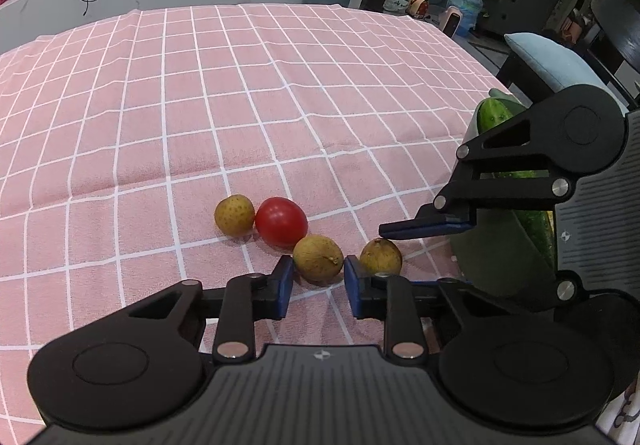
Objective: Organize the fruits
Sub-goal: 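Grasp a brown round fruit with the right tool while the left tool grasps another, then carry both brown fruits over the colander and open both tools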
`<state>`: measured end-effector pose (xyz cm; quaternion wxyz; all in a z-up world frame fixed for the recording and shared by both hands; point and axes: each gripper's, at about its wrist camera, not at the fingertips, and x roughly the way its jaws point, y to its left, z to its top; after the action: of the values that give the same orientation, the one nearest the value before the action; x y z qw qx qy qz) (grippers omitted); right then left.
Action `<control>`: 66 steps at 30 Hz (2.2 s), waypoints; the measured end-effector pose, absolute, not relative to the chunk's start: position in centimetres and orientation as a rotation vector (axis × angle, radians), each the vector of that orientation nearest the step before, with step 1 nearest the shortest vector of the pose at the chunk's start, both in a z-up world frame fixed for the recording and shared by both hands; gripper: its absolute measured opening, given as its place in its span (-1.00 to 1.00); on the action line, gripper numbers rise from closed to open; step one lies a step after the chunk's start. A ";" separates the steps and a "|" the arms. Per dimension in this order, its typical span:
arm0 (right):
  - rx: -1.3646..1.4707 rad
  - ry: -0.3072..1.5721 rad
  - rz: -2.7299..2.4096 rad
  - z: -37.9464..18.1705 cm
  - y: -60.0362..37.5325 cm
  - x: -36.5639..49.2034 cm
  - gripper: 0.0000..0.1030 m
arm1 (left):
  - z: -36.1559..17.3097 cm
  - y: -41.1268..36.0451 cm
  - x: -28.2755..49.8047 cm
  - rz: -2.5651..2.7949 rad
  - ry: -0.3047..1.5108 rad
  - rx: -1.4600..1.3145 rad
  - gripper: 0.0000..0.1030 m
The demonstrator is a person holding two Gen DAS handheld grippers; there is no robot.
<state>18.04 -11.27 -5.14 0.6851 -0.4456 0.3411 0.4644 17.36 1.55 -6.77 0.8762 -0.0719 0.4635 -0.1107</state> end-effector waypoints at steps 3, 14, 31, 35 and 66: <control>-1.002 0.759 1.037 -5.1 -11.3 17.8 -0.60 | -6.8 1.5 17.3 -0.228 0.967 -0.147 -0.42; -0.925 0.720 1.016 -2.9 -12.3 16.8 -0.60 | -4.7 2.1 15.1 -0.191 0.957 -0.170 -0.42; -0.521 0.753 0.851 2.5 -18.1 14.9 -0.59 | 0.3 -0.8 11.7 -0.187 0.891 -0.192 -0.42; -0.419 0.758 0.783 3.2 -20.6 14.4 -0.59 | 1.1 -2.7 11.3 -0.220 0.875 -0.170 -0.42; -0.252 0.889 0.520 -0.6 -30.1 15.7 -0.58 | -1.6 -12.4 13.9 -0.367 0.980 -0.051 -0.42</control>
<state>15.72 -30.14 -0.60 0.8628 -0.1202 0.4239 0.2479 13.88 -12.40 -1.58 0.8660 -0.0243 0.4677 -0.1751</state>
